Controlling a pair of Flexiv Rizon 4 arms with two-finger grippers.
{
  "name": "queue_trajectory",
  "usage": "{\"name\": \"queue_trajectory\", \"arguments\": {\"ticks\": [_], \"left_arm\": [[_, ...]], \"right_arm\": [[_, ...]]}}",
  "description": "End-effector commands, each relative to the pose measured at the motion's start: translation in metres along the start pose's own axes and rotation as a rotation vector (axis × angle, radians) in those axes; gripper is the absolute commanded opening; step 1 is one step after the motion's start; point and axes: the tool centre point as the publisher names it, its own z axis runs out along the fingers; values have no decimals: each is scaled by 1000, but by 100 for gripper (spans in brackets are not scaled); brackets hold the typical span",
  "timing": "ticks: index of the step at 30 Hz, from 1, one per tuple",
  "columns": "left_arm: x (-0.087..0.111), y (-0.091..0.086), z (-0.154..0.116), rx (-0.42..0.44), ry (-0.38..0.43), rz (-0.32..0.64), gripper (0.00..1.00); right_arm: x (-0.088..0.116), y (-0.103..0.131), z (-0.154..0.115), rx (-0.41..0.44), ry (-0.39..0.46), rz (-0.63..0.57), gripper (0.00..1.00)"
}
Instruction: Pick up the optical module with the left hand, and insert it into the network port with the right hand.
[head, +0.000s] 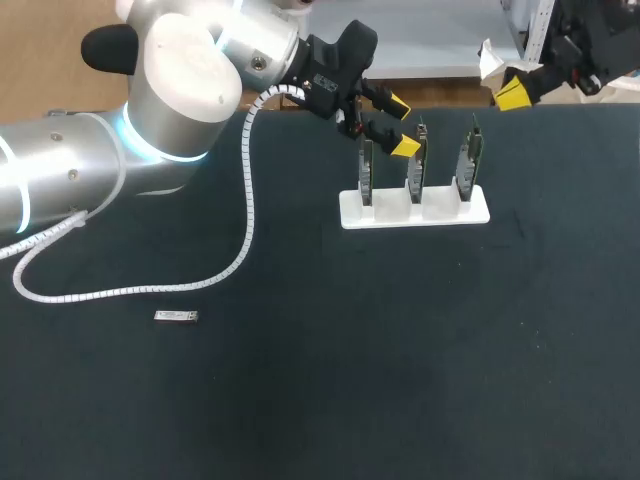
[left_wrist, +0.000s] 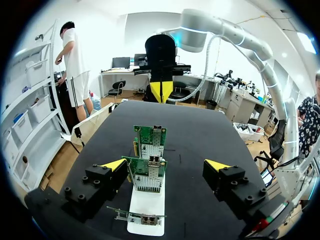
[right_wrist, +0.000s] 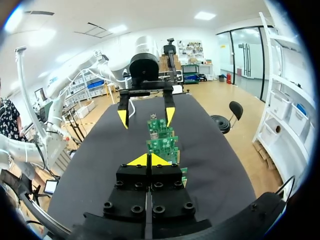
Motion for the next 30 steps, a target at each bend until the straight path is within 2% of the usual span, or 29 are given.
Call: {"name": "queue_trajectory", "arguments": {"ticks": [1,9,12,15,30], "left_arm": [[0,2,0,3,3,0,100],[0,2,0,3,3,0,100],[0,2,0,3,3,0,100],[0,2,0,3,3,0,100],[0,2,0,3,3,0,100]], "right_arm": [[3,-6,-1,-40,5,-5,0],[8,5,0,-30,17,-3,0],[9,8,-1,38,34,-5,0],[10,12,-1,60,40,-13,0],[17,22,3,102,28,13,0]]}}
